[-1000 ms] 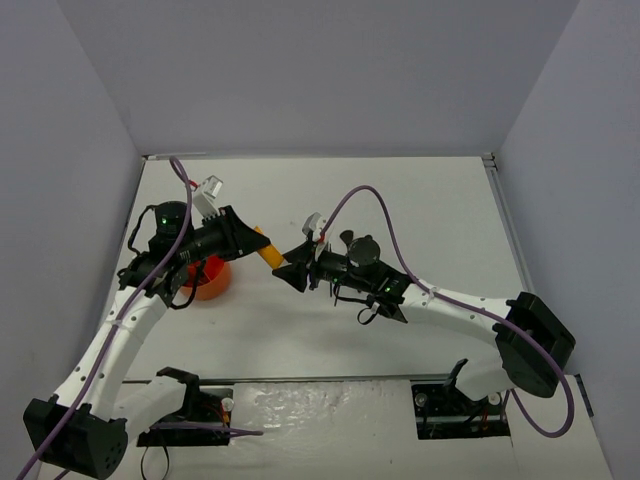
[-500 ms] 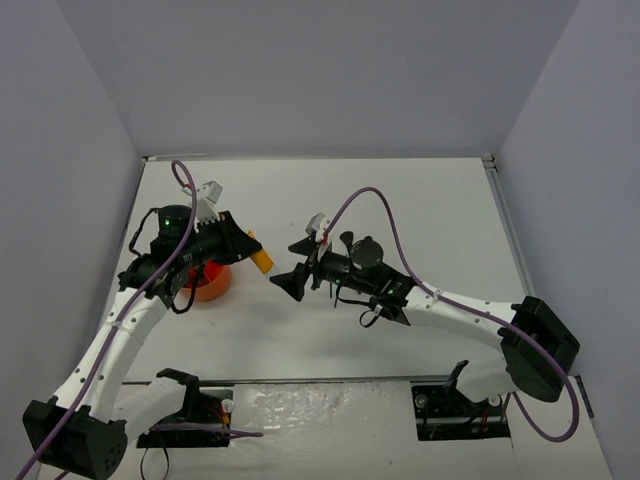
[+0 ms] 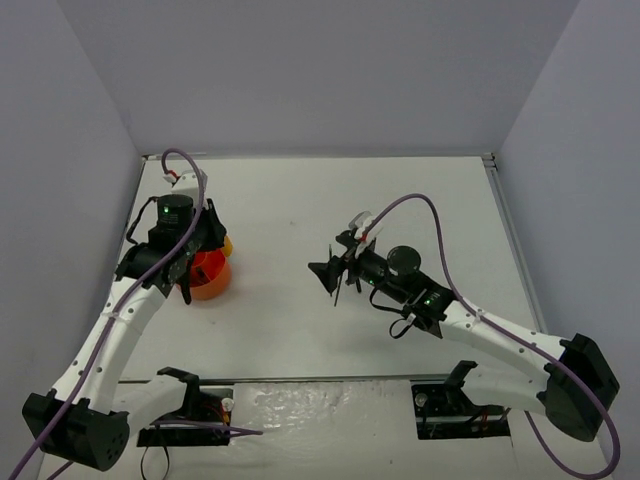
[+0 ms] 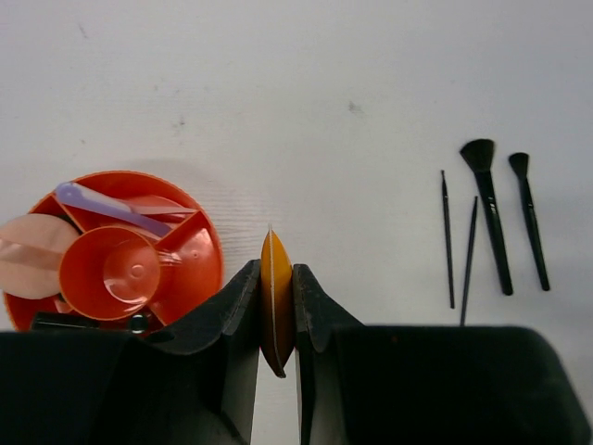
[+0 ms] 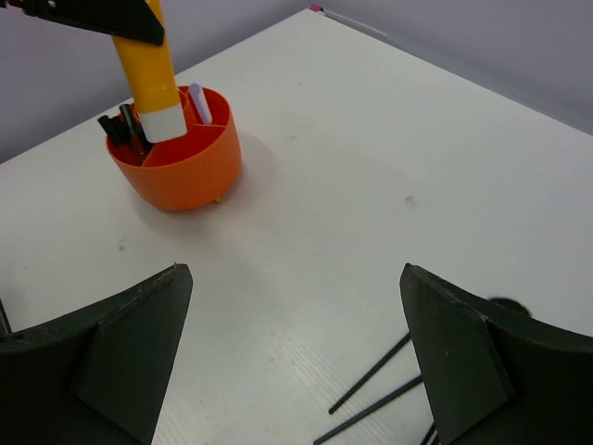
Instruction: Organize the makeup
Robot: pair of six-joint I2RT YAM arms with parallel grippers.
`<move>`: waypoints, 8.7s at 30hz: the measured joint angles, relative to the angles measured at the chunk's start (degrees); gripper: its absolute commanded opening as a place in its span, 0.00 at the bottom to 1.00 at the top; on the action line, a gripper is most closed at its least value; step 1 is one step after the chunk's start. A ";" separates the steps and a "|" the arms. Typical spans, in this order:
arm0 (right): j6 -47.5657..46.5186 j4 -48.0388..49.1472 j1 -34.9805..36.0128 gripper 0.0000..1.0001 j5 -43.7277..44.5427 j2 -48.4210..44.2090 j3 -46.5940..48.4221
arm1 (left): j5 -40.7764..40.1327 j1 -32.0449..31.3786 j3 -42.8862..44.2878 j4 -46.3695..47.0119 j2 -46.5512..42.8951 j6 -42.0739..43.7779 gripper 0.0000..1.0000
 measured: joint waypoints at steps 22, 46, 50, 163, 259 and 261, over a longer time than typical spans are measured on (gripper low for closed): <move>1.53 -1.90 -3.91 0.93 3.73 -6.95 -5.61 | -12.80 0.00 -6.26 8.88 8.50 1.40 0.01; 7.54 -12.94 -5.91 0.87 17.17 -5.70 -5.38 | -14.94 0.00 -13.00 15.47 9.85 -1.52 0.44; 9.52 -15.69 -7.18 0.80 19.88 -4.19 -4.83 | -15.10 0.00 -12.35 14.18 7.98 -1.72 0.60; 7.10 17.59 2.93 0.18 -4.69 10.58 1.70 | 14.48 -17.93 -1.09 17.40 5.69 -21.08 0.00; 22.82 -19.84 1.07 0.43 24.93 40.11 16.73 | -6.07 12.98 -3.69 -6.00 -22.00 2.61 0.97; 23.21 -19.37 0.78 0.34 24.67 40.47 16.98 | -4.99 12.98 -3.69 -7.13 -22.07 2.64 0.97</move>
